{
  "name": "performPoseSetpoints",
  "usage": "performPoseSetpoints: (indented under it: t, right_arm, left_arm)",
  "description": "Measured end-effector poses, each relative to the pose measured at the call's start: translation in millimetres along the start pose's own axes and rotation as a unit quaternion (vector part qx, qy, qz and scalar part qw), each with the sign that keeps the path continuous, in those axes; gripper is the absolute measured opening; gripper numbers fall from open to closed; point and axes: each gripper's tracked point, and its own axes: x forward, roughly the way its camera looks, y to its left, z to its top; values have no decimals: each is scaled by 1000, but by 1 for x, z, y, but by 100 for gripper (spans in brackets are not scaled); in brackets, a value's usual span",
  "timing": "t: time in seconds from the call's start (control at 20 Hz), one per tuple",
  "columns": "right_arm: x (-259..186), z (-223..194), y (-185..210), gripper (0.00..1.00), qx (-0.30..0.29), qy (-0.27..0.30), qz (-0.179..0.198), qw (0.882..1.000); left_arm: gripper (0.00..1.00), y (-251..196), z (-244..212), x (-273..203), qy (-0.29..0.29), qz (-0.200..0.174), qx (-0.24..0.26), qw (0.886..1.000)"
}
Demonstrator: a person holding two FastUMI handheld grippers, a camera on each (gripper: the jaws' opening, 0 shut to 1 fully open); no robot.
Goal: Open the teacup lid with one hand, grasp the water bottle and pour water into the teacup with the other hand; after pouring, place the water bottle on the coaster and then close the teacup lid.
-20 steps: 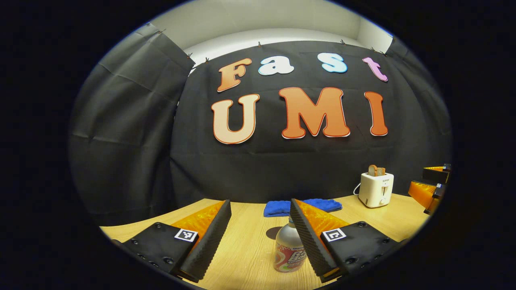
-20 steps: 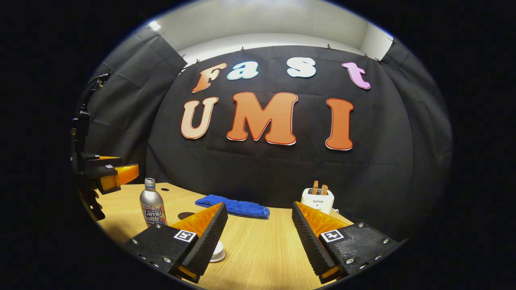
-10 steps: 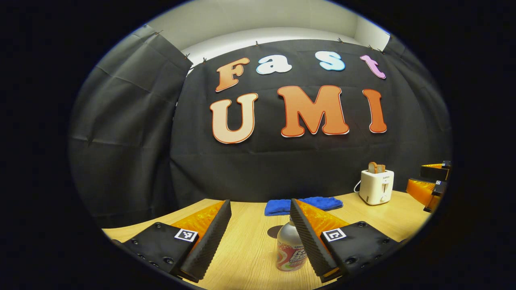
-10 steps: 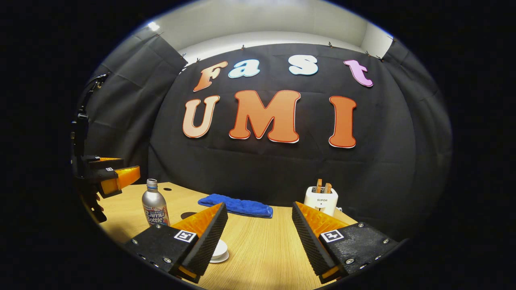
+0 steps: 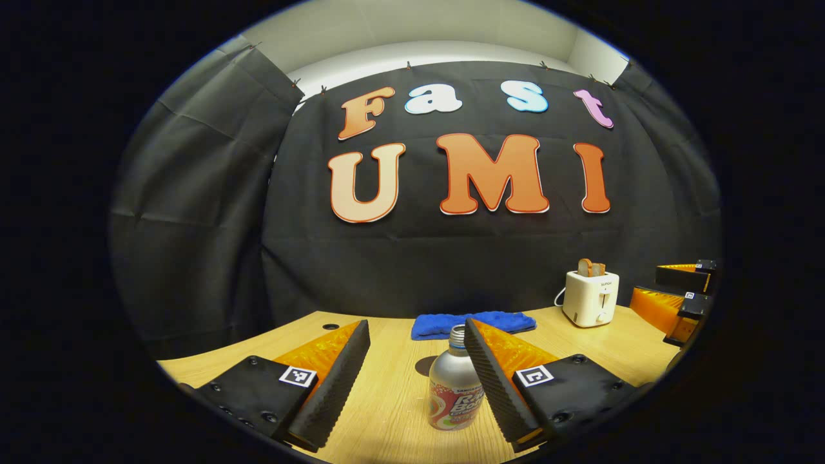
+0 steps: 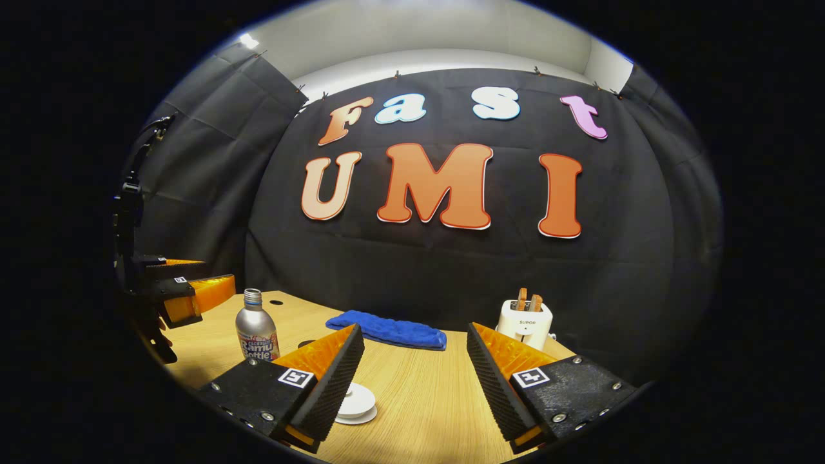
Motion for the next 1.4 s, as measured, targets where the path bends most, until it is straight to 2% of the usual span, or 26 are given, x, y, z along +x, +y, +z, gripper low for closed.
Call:
performPoseSetpoints:
  t: [0.15, 0.2, 0.4, 0.5, 0.6, 0.65, 0.75, 0.8, 0.9, 0.95, 1.0, 1.05, 1.15, 1.2, 1.3, 1.4]
  right_arm:
    - [4, -15, 19, 96, 5, 20, 25, 999]
    - [7, -20, 24, 96, 5, 27, 34, 999]
    - [14, -52, 52, 96, -3, 73, 74, 995]
    - [15, -66, 59, 93, -2, 89, 84, 993]
    - [19, -75, 65, 93, -2, 101, 91, 991]
    - [22, -79, 68, 93, -2, 105, 96, 990]
    - [26, -87, 75, 91, 2, 114, 103, 988]
    - [29, -92, 77, 87, 6, 120, 105, 987]
    - [33, -103, 86, 82, 21, 141, 119, 983]
    - [35, -106, 88, 76, 29, 147, 122, 981]
    - [36, -108, 90, 73, 32, 150, 122, 981]
    - [37, -110, 91, 66, 31, 152, 121, 980]
    - [42, -119, 93, 59, 25, 163, 123, 979]
    - [42, -122, 93, 57, 22, 166, 121, 978]
    - [44, -123, 95, 49, 26, 167, 125, 978]
    - [42, -123, 99, 40, 26, 170, 128, 977]
  left_arm:
    - [93, -2, -11, -3, 13, -7, -4, 1000]
    - [100, -3, -13, -4, 17, -10, -2, 1000]
    - [100, -9, -25, -7, 22, -20, 5, 1000]
    - [100, -14, -39, -6, 35, -26, 8, 999]
    - [94, -16, -48, -7, 46, -27, 10, 999]
    - [100, -16, -53, -8, 51, -28, 11, 998]
    - [97, -19, -57, -8, 58, -31, 8, 998]
    - [93, -20, -59, -8, 60, -31, 8, 998]
    - [97, -19, -64, -6, 67, -27, 17, 997]
    - [100, -20, -66, -6, 70, -26, 25, 997]
    - [97, -20, -69, -6, 73, -27, 31, 997]
    - [97, -22, -70, -6, 75, -29, 35, 996]
    - [100, -25, -71, -7, 75, -35, 35, 996]
    - [97, -26, -72, -7, 77, -36, 35, 996]
    - [96, -26, -75, -6, 82, -35, 37, 995]
    - [100, -28, -78, -4, 87, -36, 36, 995]
